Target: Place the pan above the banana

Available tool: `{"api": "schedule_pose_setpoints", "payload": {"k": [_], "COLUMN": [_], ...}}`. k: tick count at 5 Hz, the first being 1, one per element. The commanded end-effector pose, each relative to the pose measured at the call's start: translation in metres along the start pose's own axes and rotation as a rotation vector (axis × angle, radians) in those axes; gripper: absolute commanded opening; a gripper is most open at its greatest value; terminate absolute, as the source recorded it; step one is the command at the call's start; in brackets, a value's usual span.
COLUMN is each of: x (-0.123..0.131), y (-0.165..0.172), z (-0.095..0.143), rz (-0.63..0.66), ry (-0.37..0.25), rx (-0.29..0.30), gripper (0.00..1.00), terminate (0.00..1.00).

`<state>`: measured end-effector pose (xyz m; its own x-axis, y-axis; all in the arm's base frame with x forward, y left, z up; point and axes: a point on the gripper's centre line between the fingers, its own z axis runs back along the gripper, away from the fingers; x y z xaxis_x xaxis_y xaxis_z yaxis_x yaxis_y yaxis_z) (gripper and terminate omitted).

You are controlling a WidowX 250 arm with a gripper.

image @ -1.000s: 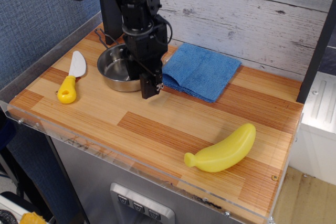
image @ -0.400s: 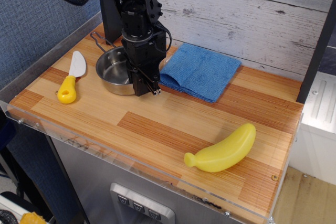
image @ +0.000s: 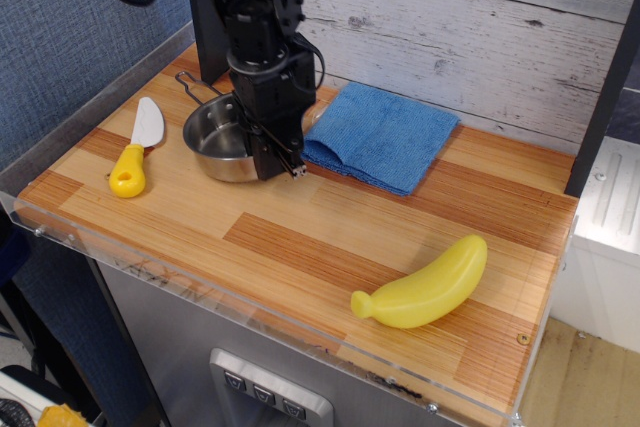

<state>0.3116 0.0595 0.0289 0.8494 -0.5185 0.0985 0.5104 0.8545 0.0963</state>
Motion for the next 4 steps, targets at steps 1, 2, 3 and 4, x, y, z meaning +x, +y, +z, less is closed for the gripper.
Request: {"api": "schedule_pose_setpoints", "payload": {"k": [1, 2, 3, 4], "x": [-0.015, -0.015, -0.003, 0.011], "y": [0.017, 0.011, -0.01, -0.031], "z": [0.058, 0.087, 0.112, 0.128], "rz": [0.073, 0.08, 0.044, -0.011], "ry": [-0.07, -0.1, -0.145, -0.182], "rx": [0.094, 0.127, 0.132, 0.122], "gripper": [0.0, 0.0, 0.0, 0.0], "terminate": [0.0, 0.0, 0.0, 0.0]}}
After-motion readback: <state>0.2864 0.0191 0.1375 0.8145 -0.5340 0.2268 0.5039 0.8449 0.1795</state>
